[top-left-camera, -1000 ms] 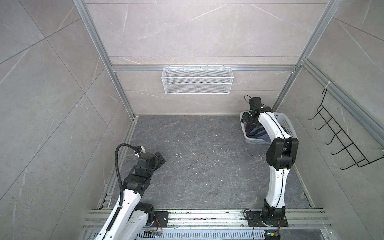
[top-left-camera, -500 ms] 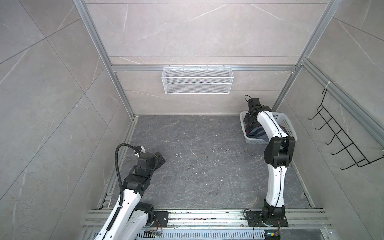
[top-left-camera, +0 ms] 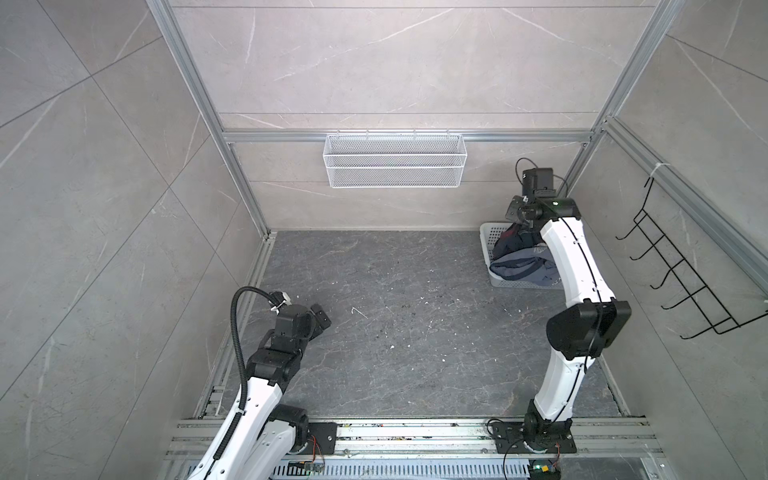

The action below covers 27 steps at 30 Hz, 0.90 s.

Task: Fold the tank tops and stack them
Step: 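Lift the navy tank top high out of the basket with the right gripper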

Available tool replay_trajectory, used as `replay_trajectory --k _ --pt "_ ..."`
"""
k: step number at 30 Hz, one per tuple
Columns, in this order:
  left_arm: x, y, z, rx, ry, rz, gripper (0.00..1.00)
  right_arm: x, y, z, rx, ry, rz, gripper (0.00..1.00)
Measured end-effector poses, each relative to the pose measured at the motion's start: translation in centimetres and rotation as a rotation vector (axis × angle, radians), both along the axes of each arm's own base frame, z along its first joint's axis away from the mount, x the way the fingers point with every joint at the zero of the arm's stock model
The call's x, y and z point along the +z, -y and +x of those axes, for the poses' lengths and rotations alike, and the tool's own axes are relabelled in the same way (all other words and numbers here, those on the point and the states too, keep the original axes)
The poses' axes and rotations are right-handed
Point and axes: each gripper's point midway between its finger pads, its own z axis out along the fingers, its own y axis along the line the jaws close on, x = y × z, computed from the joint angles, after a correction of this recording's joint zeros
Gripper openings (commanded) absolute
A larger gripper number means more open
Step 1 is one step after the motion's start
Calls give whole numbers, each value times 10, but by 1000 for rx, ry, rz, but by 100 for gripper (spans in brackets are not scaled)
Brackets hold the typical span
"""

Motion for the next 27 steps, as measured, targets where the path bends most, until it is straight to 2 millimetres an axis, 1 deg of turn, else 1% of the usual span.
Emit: replay_trajectory --k 4,8,13,16,21,23,27 --pt "-1 0 -1 3 -3 -4 100 59 3 -12 -6 142 -8 0" --pt "-3 0 -4 4 -17 -12 100 105 4 -20 -12 254 -5 0" --pt "-2 3 -7 -4 -17 -32 100 151 6 -31 -21 376 -6 0" --pt "-2 4 -8 -11 -19 -42 100 174 7 -35 -20 447 -8 0" --pt "-3 9 -9 -28 -21 -60 100 205 5 -41 -7 552 -4 0" --pt "-3 9 -9 -29 -23 -66 100 223 4 -46 2 606 3 0" --pt "-4 12 -9 -39 -28 -79 100 271 -3 -61 47 764 26 0"
